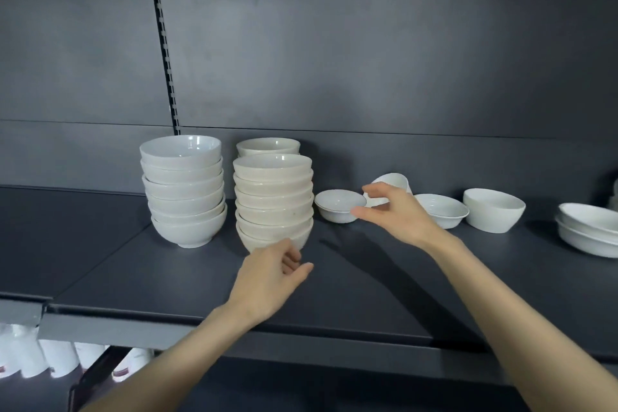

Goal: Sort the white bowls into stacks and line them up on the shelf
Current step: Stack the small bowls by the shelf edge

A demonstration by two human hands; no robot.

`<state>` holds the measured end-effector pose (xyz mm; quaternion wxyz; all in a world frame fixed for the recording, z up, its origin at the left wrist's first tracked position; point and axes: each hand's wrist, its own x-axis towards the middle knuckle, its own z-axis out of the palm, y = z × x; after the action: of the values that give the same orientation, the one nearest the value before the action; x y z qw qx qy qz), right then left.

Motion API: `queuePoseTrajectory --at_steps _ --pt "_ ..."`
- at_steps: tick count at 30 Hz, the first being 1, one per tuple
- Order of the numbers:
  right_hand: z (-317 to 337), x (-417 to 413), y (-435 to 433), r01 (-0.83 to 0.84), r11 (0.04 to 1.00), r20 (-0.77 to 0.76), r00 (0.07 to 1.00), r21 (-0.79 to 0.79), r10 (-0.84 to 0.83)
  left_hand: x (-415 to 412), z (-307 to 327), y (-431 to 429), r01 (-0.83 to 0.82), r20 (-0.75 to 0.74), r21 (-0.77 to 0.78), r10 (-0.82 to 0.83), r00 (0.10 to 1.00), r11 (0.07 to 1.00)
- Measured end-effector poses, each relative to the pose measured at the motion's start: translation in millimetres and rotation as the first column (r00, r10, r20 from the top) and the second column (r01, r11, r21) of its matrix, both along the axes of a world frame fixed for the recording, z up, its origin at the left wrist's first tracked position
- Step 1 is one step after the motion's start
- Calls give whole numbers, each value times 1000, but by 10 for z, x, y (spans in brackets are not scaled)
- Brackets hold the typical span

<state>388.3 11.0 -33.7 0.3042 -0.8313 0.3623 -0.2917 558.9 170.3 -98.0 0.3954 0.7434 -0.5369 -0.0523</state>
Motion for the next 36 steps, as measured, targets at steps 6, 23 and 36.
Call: queuePoseTrajectory --at_steps 6,23,36 --pt "113 -529 -453 140 987 -13 990 -74 -141 -426 72 -790 185 -26 39 -184 983 982" --pt "-29 -557 -1827 -159 987 -117 980 38 163 -837 -63 -2150 -13 -60 18 14 998 1000" --pt "-76 -649 -1736 -167 986 23 986 8 167 -829 30 -2098 -60 -316 -171 3 949 984"
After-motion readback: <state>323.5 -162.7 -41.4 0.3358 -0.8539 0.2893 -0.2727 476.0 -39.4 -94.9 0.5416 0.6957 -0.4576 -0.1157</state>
